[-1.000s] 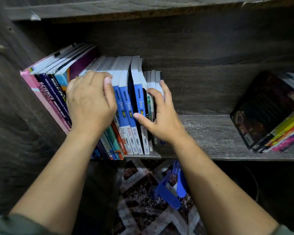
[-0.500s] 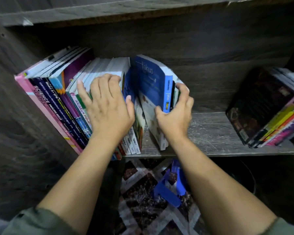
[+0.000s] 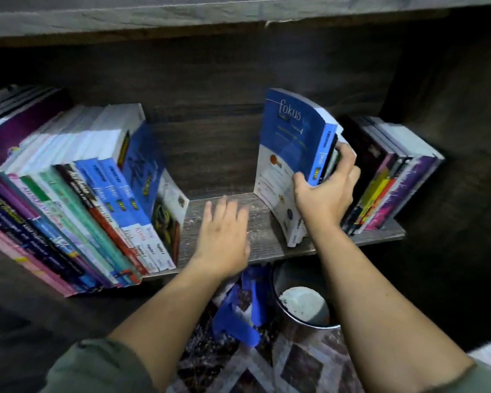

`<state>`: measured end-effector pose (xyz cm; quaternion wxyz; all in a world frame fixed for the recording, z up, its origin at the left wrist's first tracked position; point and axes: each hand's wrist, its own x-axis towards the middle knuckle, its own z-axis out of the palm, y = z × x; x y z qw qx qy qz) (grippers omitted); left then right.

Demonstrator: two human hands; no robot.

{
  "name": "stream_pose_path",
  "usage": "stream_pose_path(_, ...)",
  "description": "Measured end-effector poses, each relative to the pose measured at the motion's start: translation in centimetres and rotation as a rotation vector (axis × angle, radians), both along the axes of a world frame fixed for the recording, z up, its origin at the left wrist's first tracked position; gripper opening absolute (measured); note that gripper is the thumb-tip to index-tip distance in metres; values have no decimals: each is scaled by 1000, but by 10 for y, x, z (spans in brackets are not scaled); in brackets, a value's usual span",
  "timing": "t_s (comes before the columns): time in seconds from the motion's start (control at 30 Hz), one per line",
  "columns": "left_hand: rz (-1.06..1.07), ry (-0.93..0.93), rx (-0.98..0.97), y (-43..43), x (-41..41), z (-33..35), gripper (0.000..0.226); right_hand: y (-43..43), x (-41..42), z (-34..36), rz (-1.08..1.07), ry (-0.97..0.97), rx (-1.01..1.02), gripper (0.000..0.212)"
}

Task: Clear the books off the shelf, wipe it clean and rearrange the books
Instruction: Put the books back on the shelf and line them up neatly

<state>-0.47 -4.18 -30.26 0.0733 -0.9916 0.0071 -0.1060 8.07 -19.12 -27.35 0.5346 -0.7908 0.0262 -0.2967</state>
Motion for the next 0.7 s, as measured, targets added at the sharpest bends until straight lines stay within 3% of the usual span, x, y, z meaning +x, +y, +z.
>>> stream_pose_path(0.1, 7, 125, -67, -4, 11, -18, 68, -17, 11, 0, -46, 3, -41, 73)
stream_pose_path(0.23, 43, 302, -259, 0, 17, -48, 68, -29, 22, -2, -240, 35, -249, 79)
stream_pose_path(0.33, 37, 305, -323, 2, 17, -64, 67, -32, 22, -7, -405, -89, -435, 88)
stream_pose_path(0.4, 36, 270, -332, 1, 17, -70, 66, -34, 25, -7, -412, -191, -548, 91)
stream_pose_path(0.5, 46, 256, -332, -1, 17, -76, 65, -36, 30, -5, -350, -194, -690, 84)
stream_pose_path(0.7, 71, 314, -323, -1, 17, -60, 67, -33, 29, 0, -318, -131, -677, 75)
